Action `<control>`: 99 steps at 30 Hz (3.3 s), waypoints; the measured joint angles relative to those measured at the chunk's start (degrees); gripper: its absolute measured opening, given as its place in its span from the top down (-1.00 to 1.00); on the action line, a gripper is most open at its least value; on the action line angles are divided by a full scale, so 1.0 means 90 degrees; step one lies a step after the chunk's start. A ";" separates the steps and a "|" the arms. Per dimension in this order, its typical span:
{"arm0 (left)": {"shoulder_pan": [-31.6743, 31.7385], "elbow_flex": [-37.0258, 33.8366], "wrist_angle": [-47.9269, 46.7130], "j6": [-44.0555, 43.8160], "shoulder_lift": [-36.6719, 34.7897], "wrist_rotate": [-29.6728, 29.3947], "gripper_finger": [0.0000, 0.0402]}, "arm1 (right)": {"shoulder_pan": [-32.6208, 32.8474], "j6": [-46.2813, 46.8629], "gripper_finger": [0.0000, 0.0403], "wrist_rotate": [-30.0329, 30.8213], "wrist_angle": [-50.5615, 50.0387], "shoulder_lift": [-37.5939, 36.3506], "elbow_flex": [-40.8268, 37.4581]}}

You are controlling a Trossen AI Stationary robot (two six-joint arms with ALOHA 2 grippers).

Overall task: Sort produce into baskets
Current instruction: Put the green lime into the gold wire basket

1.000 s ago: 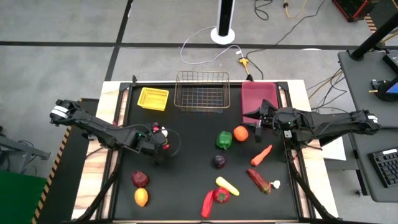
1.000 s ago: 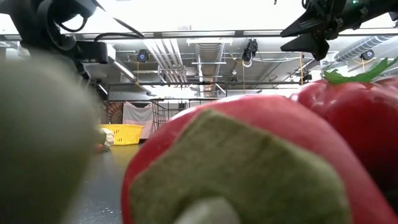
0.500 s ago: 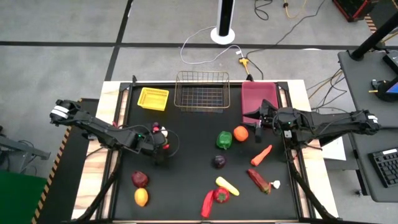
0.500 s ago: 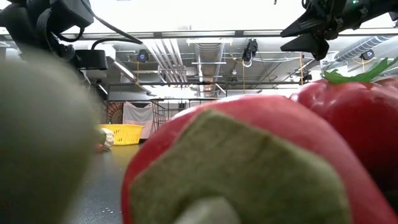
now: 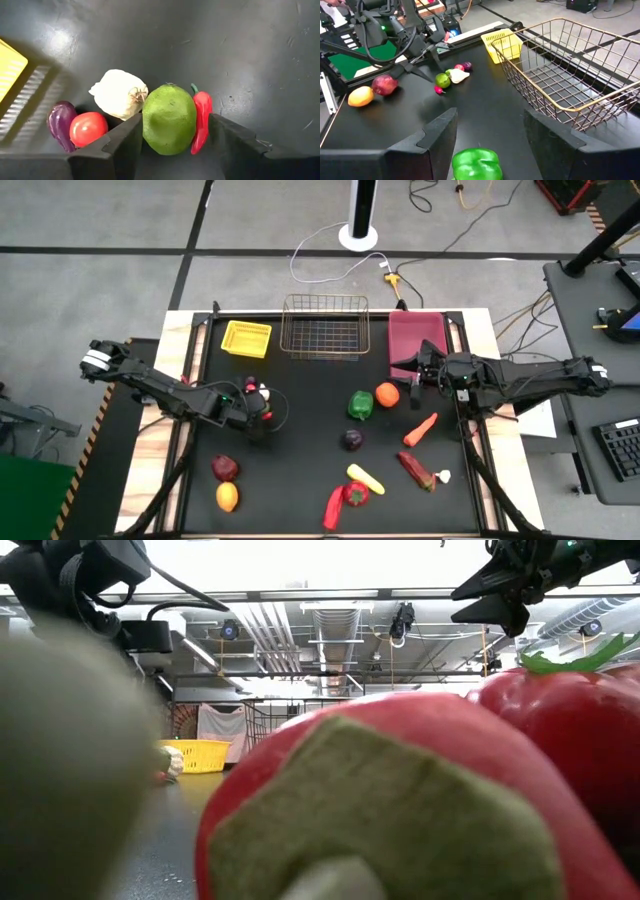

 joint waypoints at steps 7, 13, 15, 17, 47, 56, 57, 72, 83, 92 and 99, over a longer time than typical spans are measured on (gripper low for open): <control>0.0001 -0.0112 0.0135 -0.0008 0.0000 0.0014 -0.10 | 0.0000 -0.0001 -0.09 0.0000 -0.0001 0.0000 0.0000; 0.0000 -0.0248 0.0437 -0.0108 0.0000 0.0038 -0.08 | 0.0000 -0.0002 -0.09 0.0000 -0.0001 0.0000 0.0001; 0.0000 -0.0248 0.0434 -0.0102 0.0000 0.0036 -0.08 | 0.0000 0.0001 -0.09 0.0000 -0.0001 0.0000 0.0000; 0.0000 -0.0269 0.0474 -0.0101 0.0000 0.0035 -0.08 | 0.0000 0.0000 -0.09 0.0000 -0.0001 0.0000 0.0000; -0.0007 0.0109 0.0836 0.0348 0.1064 0.0062 0.21 | 0.0000 0.0032 -0.09 0.0000 -0.0017 0.0000 0.0000; -0.0007 0.0112 0.0841 0.0300 0.1066 0.0054 0.20 | 0.0000 0.0042 -0.09 0.0000 -0.0029 0.0000 0.0000; -0.0007 0.0112 0.0843 0.0300 0.1065 0.0052 0.20 | 0.0000 0.0042 -0.09 0.0000 -0.0031 0.0000 0.0002; -0.0019 0.0112 0.0886 0.0445 0.0404 -0.0071 0.20 | 0.0000 0.0046 -0.09 0.0000 -0.0032 0.0000 0.0002; -0.0034 0.0114 0.1432 0.0763 -0.0486 -0.0290 0.20 | 0.0000 0.0047 -0.09 0.0000 -0.0030 0.0000 0.0002; -0.0033 0.0119 0.2285 0.1504 -0.0767 -0.0443 0.20 | 0.0000 0.0047 -0.09 0.0000 -0.0044 0.0000 0.0002; -0.0032 0.0119 0.2404 0.1597 -0.0767 -0.0455 0.20 | 0.0000 0.0049 -0.09 0.0000 -0.0044 0.0002 0.0002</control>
